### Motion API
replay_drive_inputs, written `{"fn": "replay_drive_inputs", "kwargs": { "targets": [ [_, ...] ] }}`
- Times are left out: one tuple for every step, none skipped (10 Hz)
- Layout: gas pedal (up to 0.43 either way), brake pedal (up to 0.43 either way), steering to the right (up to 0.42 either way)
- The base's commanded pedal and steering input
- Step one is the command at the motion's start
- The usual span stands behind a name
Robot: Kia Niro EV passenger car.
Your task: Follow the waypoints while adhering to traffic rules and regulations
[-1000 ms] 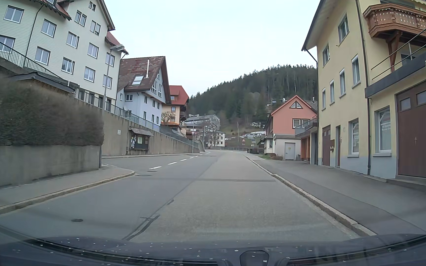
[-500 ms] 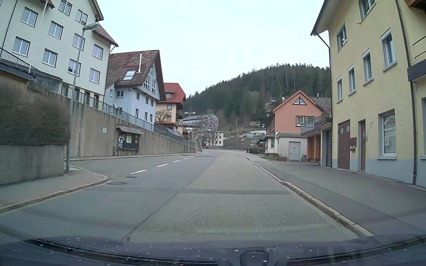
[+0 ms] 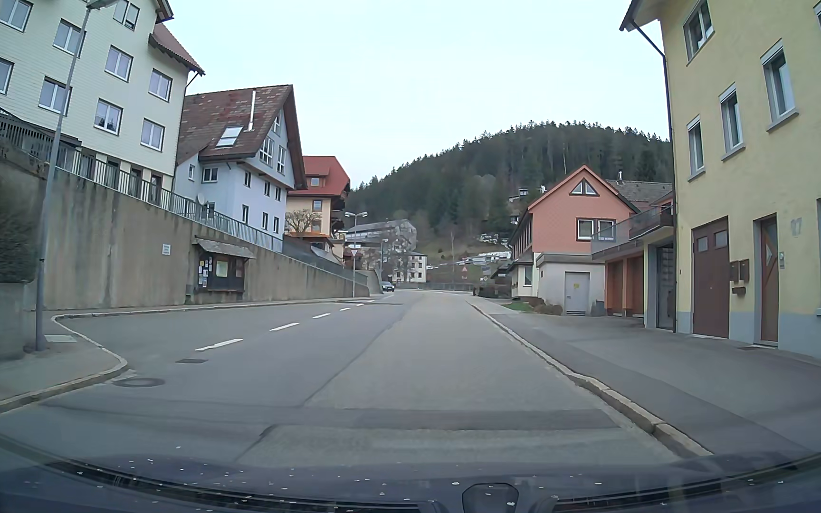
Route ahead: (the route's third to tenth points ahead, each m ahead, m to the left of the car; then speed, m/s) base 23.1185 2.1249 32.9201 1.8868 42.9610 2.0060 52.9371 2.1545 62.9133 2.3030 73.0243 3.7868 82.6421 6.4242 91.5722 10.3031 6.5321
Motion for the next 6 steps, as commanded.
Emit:
{"fn": "replay_drive_inputs", "kwargs": {
  "targets": [
    [0.189,0.000,0.010],
    [0.197,0.000,0.010],
    [0.197,0.000,0.009],
    [0.197,0.000,0.003],
    [0.197,0.000,-0.003],
    [0.197,0.000,-0.004]
  ]
}}
